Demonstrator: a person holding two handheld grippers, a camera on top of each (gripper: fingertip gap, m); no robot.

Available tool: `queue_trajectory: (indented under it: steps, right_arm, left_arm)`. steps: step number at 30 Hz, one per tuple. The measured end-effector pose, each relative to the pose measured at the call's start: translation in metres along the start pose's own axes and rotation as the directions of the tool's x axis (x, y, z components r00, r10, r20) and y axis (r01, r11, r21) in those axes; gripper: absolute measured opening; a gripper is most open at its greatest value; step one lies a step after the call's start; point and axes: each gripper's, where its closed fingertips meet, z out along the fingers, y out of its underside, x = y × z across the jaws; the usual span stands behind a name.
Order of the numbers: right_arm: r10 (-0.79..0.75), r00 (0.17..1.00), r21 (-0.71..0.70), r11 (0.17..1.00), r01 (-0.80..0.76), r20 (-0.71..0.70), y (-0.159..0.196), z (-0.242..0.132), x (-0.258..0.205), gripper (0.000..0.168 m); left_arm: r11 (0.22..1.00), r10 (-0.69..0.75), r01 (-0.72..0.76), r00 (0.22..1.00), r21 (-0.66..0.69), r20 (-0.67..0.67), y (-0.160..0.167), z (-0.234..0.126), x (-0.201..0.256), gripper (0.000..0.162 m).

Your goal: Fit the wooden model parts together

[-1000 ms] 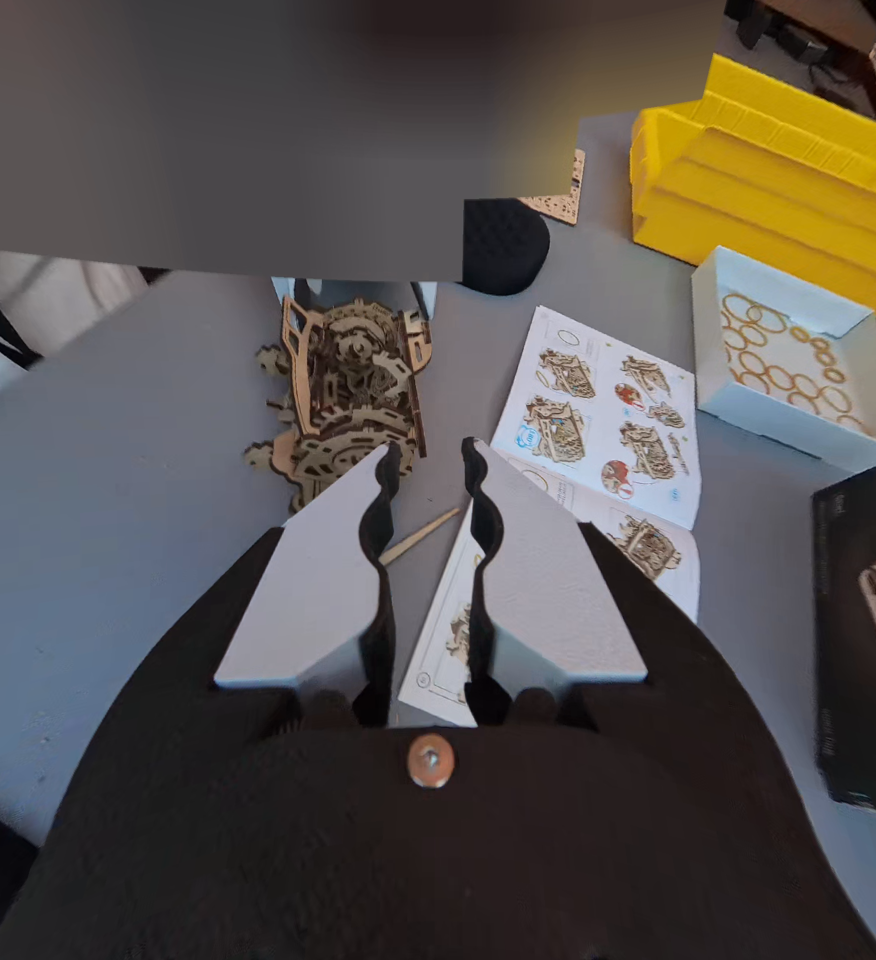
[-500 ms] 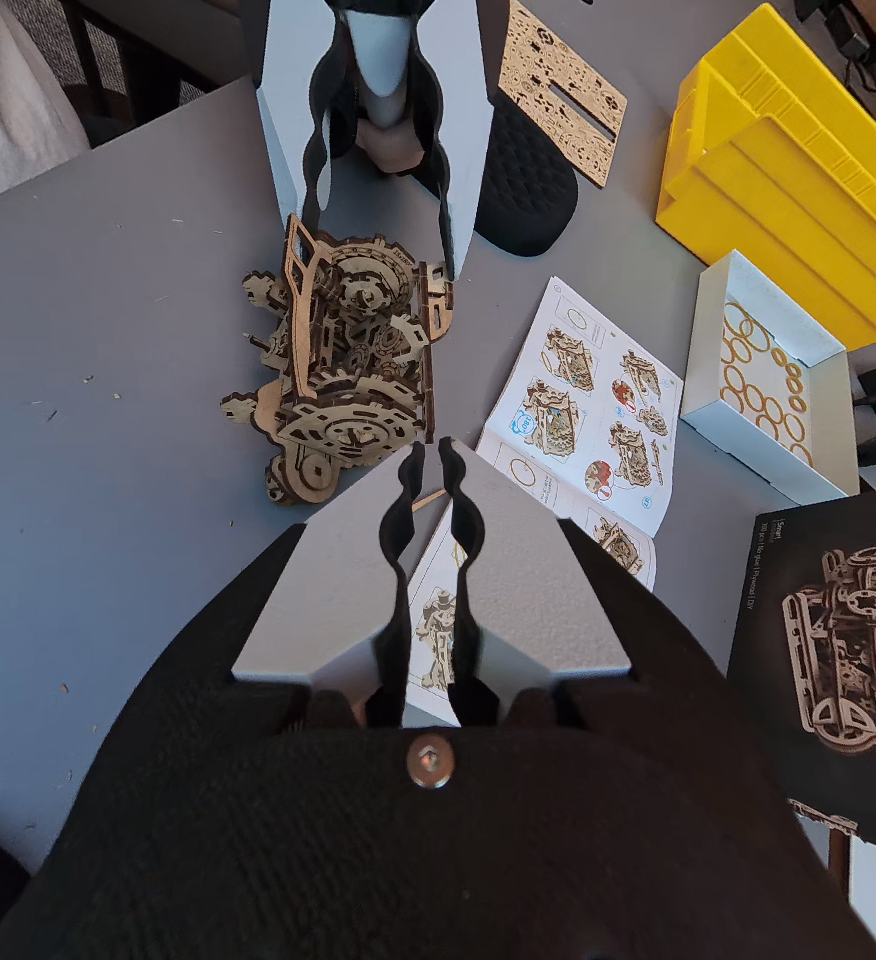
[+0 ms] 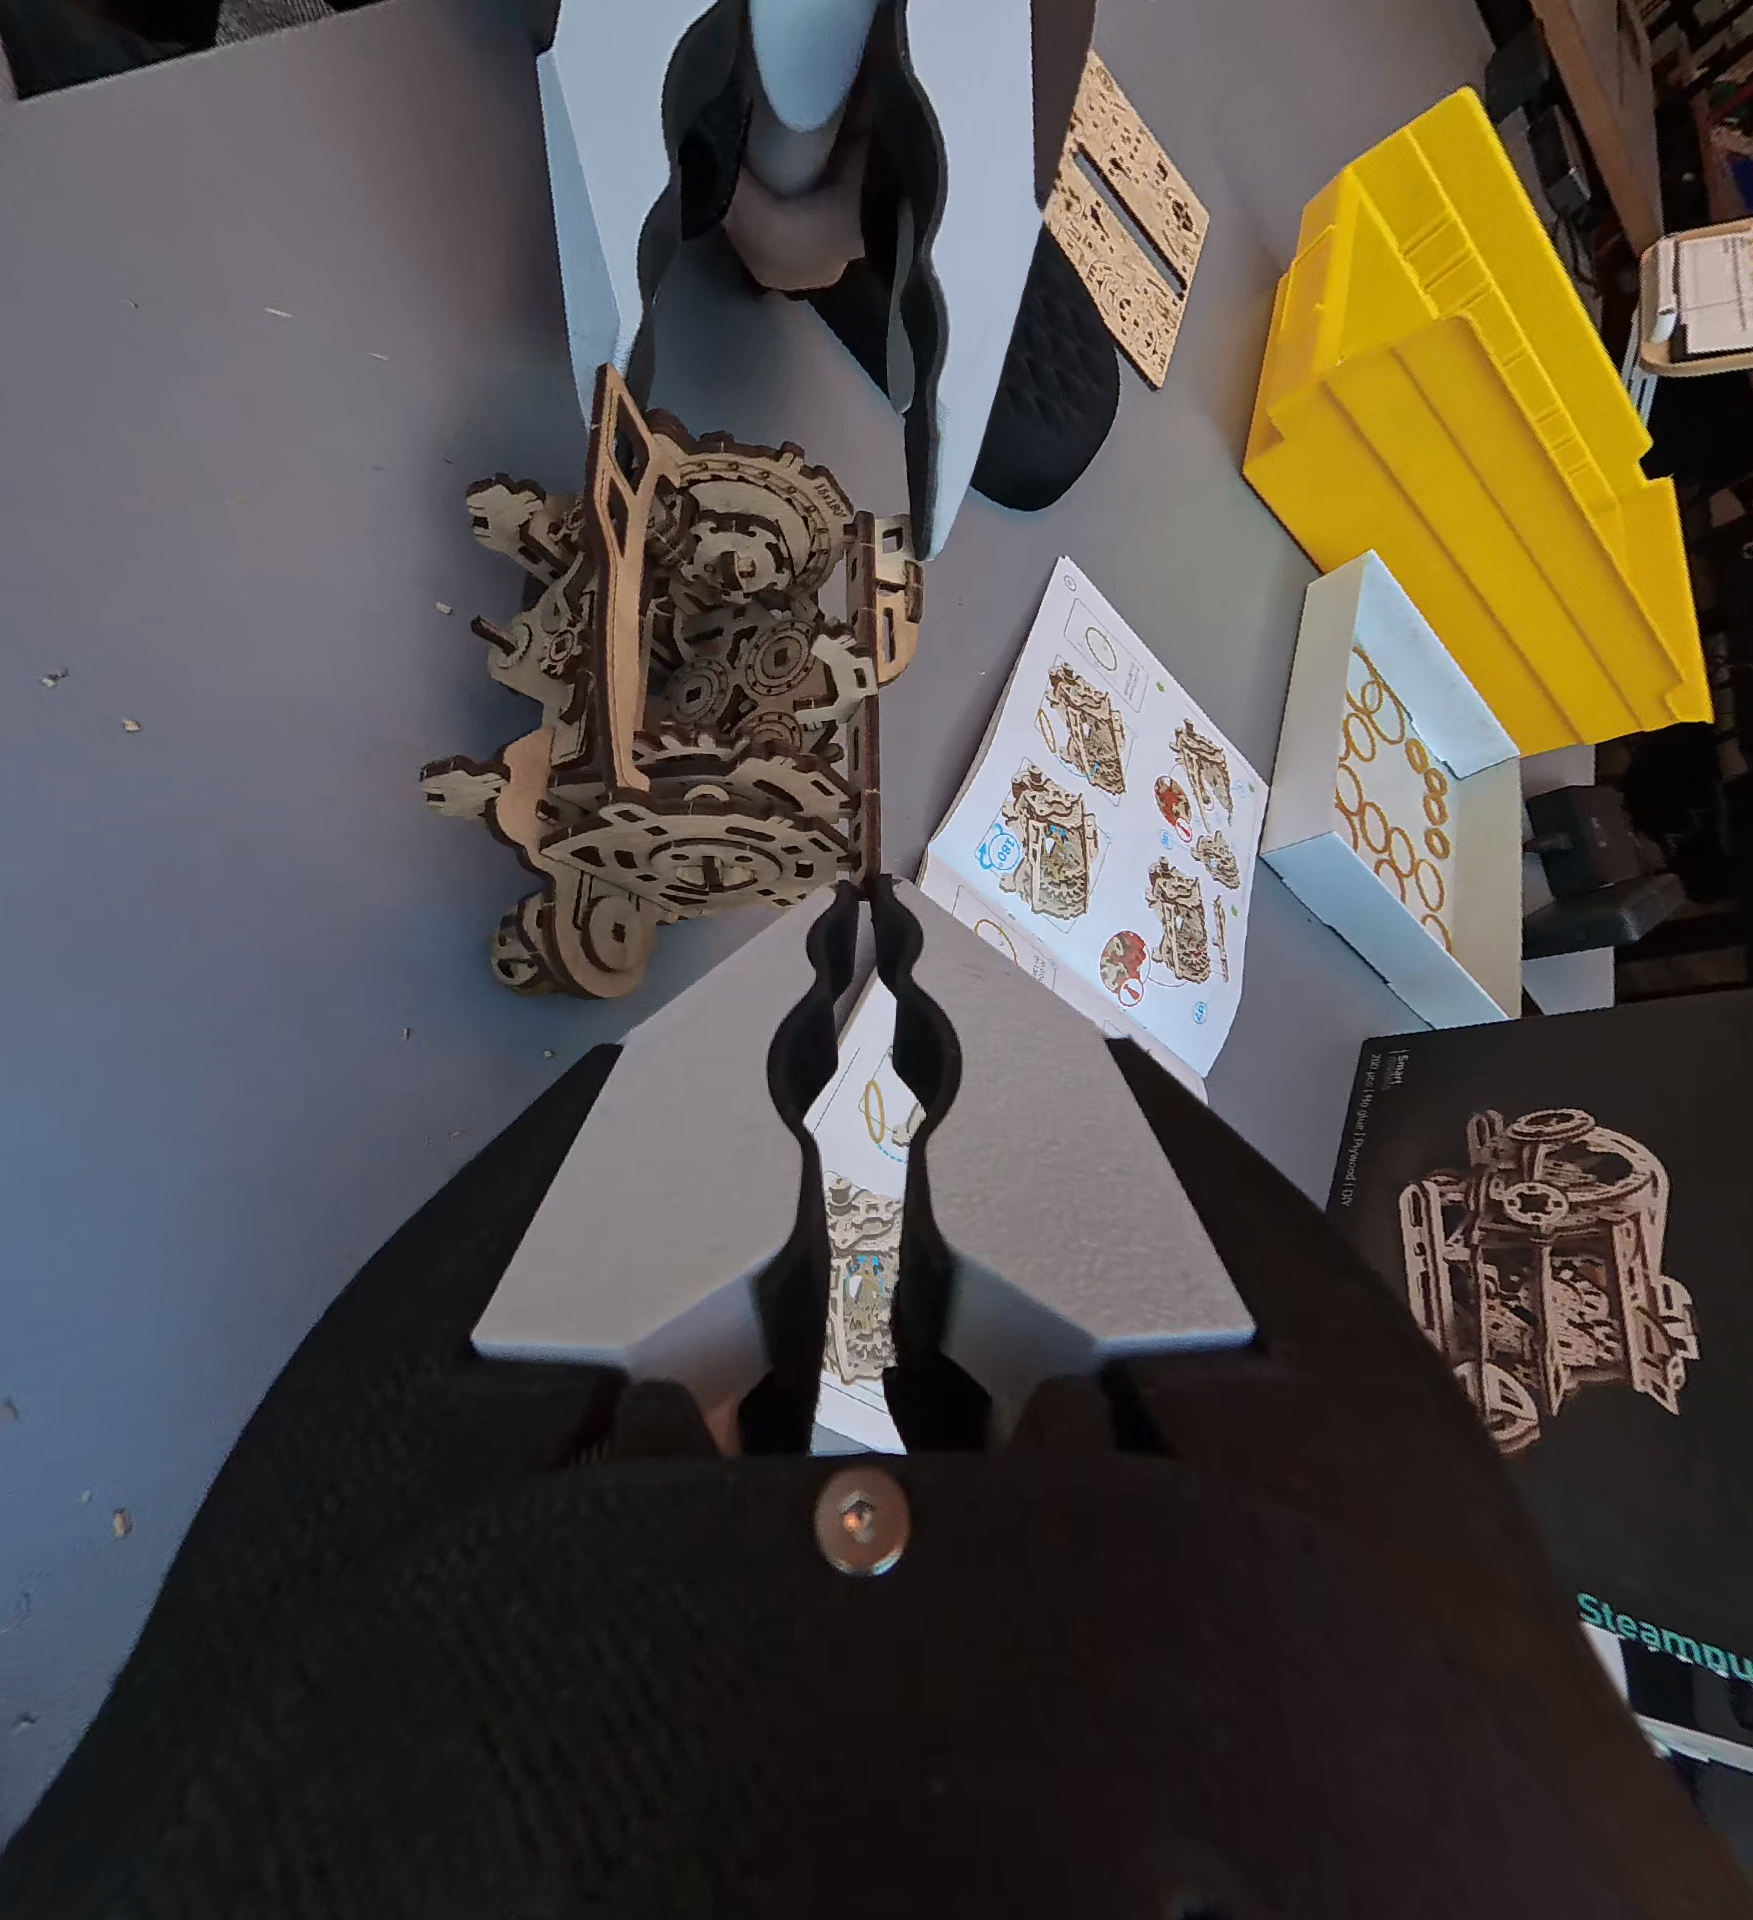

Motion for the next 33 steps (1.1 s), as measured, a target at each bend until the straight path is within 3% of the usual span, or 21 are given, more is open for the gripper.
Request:
queue_trajectory:
  steps: [13, 17, 33]
  right_arm:
    - [-0.11, 0.984, -0.018, 0.994, 0.109, -0.14, -0.0028, -0.0023, -0.0039, 0.003]
    - [-0.109, 0.982, -0.018, 0.994, 0.108, -0.151, -0.0024, -0.0025, -0.0036, 0.002]
    - [-0.09, 0.981, 0.022, 0.995, 0.095, -0.169, -0.0027, -0.0035, -0.0037, 0.003]
  left_arm:
    - [1.0, 0.016, -0.016, 1.0, 0.0, -0.002, -0.0008, -0.002, 0.0014, 0.057]
    - [1.0, 0.02, -0.02, 1.0, -0.005, 0.01, 0.0007, -0.0036, 0.0008, 0.048]
    - [0.999, -0.017, 0.016, 1.0, 0.035, 0.026, -0.0027, -0.0004, 0.0013, 0.058]
